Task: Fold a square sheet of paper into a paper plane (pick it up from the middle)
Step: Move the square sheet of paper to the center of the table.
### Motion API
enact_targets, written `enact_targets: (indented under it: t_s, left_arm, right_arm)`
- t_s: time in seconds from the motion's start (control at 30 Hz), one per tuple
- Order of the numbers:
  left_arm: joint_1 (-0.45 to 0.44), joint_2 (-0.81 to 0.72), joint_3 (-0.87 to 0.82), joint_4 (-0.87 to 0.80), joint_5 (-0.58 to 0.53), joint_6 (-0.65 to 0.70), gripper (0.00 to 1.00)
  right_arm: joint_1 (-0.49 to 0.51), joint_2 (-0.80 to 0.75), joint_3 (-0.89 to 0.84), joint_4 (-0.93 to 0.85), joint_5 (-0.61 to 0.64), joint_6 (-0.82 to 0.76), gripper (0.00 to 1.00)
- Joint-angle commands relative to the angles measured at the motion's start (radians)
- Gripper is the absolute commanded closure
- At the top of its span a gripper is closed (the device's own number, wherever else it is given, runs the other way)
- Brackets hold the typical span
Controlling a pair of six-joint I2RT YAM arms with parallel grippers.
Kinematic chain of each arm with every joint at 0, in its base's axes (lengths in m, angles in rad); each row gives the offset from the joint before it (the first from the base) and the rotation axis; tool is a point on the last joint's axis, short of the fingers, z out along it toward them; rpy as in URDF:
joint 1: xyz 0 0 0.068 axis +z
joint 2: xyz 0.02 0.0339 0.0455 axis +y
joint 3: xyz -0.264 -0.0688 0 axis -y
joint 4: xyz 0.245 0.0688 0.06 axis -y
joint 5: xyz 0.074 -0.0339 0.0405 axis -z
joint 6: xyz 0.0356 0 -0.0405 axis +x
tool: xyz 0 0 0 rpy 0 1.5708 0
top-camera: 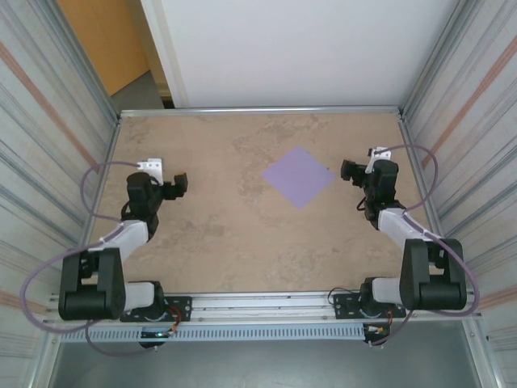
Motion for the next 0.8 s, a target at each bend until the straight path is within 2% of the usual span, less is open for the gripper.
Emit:
enact_targets:
  t_s: [0.0, 0.1, 0.17, 0.27, 0.4, 0.53, 0.77]
  left_arm:
    - [-0.016, -0.094, 0.071, -0.22, -0.039, -0.145, 0.01]
    - [-0.022, -0.14, 0.158, -0.412, -0.029, -0.288, 0.01]
    - [-0.021, -0.149, 0.19, -0.486, -0.016, -0.389, 0.01]
    - [-0.017, -0.142, 0.218, -0.531, 0.146, -0.435, 0.01]
    - [-0.026, -0.114, 0.207, -0.512, 0.342, -0.477, 0.02]
    - [-0.105, -0.088, 0.208, -0.548, 0.342, -0.503, 0.04]
    - [-0.277, 0.01, 0.231, -0.559, 0.306, -0.529, 0.08]
  right_arm:
    - [0.013, -0.022, 0.114, -0.281, -0.054, 0.134, 0.01]
    - [0.055, 0.017, 0.216, -0.434, -0.125, 0.166, 0.01]
    - [0.1, 0.046, 0.266, -0.5, -0.101, 0.185, 0.01]
    - [0.156, 0.105, 0.342, -0.586, -0.155, 0.22, 0.01]
    - [0.249, 0.202, 0.439, -0.685, -0.211, 0.245, 0.01]
    - [0.326, 0.297, 0.515, -0.742, -0.245, 0.264, 0.0]
    - [0.402, 0.431, 0.604, -0.789, -0.274, 0.294, 0.08]
